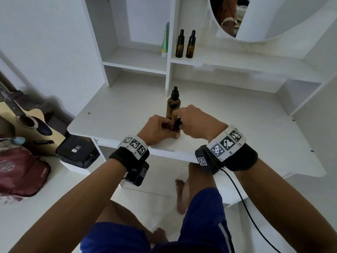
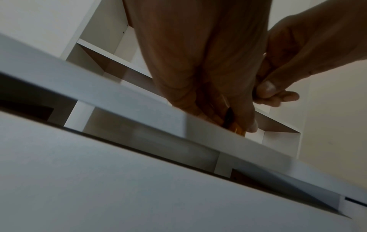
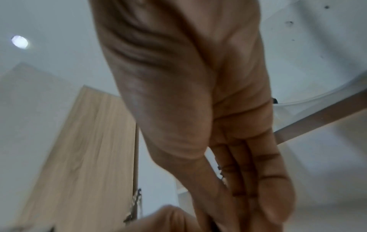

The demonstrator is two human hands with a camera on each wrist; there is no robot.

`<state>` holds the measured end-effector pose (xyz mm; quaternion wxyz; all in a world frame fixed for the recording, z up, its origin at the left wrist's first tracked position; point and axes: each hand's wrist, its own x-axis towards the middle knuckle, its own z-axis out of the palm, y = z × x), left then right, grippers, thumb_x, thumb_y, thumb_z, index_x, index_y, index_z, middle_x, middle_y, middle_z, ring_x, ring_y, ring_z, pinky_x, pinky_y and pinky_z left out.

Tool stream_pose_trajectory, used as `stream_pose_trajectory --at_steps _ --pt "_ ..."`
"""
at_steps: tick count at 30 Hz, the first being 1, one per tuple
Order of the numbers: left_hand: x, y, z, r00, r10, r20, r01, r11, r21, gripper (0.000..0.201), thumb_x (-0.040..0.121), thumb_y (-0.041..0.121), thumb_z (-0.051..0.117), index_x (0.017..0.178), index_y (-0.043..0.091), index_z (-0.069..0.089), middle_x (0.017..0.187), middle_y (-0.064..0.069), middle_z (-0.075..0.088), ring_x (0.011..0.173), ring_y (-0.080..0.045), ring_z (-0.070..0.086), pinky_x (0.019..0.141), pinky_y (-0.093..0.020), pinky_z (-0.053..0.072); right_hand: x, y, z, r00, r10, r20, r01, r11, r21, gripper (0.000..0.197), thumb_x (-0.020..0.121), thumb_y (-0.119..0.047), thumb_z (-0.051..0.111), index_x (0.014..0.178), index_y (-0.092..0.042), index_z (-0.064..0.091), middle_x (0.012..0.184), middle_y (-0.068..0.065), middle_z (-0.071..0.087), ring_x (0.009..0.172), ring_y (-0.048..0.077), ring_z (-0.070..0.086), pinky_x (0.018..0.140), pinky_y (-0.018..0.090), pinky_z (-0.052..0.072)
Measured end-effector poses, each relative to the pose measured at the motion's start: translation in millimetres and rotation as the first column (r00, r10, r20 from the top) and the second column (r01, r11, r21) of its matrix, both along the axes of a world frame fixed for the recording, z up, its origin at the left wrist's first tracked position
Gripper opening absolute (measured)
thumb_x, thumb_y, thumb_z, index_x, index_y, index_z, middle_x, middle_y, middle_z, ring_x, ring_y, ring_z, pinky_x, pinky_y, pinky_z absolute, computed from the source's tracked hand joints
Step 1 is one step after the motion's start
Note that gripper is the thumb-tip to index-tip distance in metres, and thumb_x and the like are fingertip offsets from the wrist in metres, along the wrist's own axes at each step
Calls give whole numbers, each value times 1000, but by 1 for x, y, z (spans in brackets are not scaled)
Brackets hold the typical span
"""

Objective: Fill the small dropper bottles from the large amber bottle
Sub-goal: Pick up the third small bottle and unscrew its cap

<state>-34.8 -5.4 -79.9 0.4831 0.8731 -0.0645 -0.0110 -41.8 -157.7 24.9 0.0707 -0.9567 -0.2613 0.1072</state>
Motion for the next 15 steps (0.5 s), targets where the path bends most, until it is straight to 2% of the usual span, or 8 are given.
stream_pose_trajectory --at_steps 3,7,12,15 --pt "-3 -1 2 1000 -2 25 2 1000 -4 15 70 21 86 82 21 77 80 3 75 68 -1 65 71 -14 50 0 -4 3 999 17 -27 -16 999 31 20 92 -13 58 112 -16 61 104 9 53 86 26 56 66 29 39" --pt "-5 -2 1 999 28 15 -28 999 -19 20 70 18 86 89 15 79 84 -1 76 75 -8 69 76 -19 53 -1 1 -6 999 -32 26 31 999 36 23 95 -29 60 105 -8 56 97 8 50 80 23 52 67 32 39" --pt "-4 -2 2 999 29 17 -29 1000 9 19 69 17 87 86 14 78 83 -1 76 80 -13 72 82 -25 56 0 3 -3 999 18 47 -20 1000 24 14 96 -12 56 105 -4 61 102 12 54 78 24 50 65 30 38" --pt "-5 -3 4 999 40 1 -40 999 -1 26 69 20 87 92 15 79 87 2 77 84 -10 72 83 -21 54 1 -1 13 998 25 63 -28 998 48 14 96 -14 56 107 -6 60 102 10 53 79 23 51 56 25 34"
